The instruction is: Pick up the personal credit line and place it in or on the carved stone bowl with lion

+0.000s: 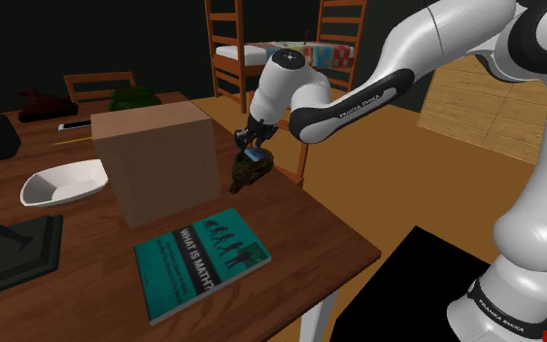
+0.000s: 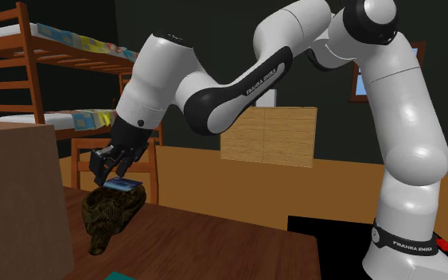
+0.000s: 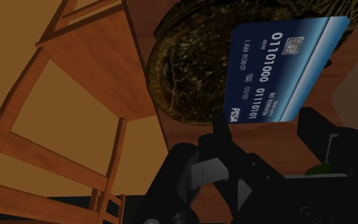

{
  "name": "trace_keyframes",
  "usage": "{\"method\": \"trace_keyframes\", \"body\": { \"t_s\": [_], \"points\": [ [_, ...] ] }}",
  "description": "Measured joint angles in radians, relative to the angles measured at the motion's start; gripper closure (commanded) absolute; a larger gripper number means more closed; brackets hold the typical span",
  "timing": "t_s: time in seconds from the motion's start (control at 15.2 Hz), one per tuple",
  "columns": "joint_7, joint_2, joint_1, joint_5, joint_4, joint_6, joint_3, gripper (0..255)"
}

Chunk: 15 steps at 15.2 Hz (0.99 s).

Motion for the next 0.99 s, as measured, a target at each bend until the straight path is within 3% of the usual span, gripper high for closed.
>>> {"method": "trace_keyframes", "body": {
  "t_s": [0.07, 0.46, 0.59, 0.73, 0.99],
  "points": [
    [0.0, 0.0, 0.0, 0.0, 0.0, 0.0, 0.0, 0],
    [0.0, 0.0, 0.0, 0.0, 0.0, 0.0, 0.0, 0],
    [-0.025, -0.044, -0.029, 0.046, -0.022, -0.003, 0.029, 0],
    [-0.076, -0.124, -0.087, 0.135, -0.065, 0.002, 0.08, 0],
    [-0.097, -0.149, -0.1, 0.173, -0.068, -0.007, 0.098, 0]
  ]
}}
